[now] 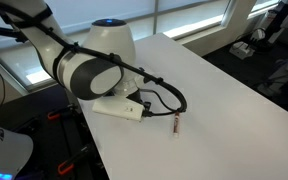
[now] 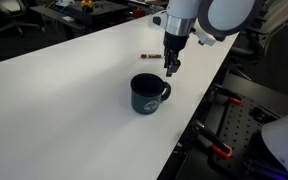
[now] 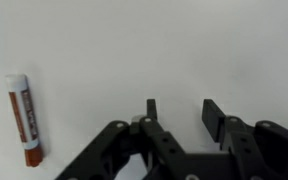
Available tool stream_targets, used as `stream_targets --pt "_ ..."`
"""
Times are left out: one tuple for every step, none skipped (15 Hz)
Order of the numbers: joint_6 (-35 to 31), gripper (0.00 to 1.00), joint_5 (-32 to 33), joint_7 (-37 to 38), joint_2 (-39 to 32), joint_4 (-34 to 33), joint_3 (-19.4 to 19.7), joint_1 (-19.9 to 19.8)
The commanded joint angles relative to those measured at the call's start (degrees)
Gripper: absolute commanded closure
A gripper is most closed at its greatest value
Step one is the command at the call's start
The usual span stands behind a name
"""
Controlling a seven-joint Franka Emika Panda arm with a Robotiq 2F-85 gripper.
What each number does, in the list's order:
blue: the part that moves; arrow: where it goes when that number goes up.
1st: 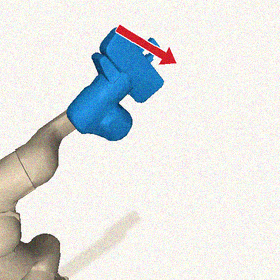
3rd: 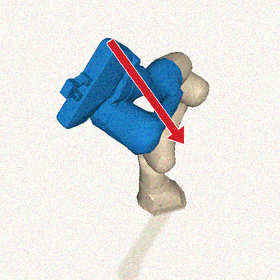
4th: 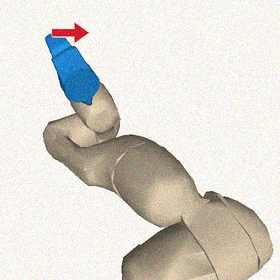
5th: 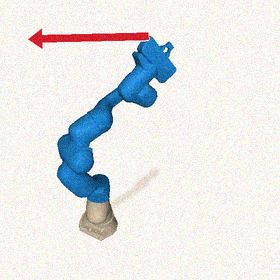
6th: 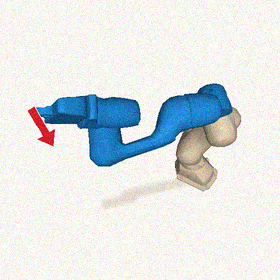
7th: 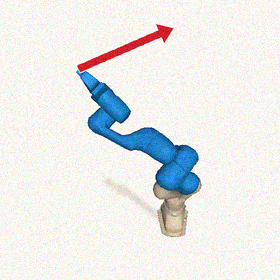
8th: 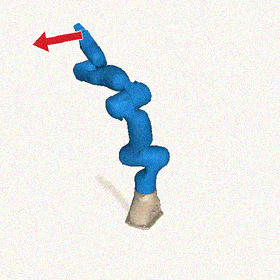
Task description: Remove the marker from the mug cup and place it on the table
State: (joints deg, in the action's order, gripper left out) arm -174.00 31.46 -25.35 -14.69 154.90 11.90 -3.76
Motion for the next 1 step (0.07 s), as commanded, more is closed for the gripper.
stream_targets --pt "0.0 0.48 0.0 0.0 0.0 0.0 0.0 0.0"
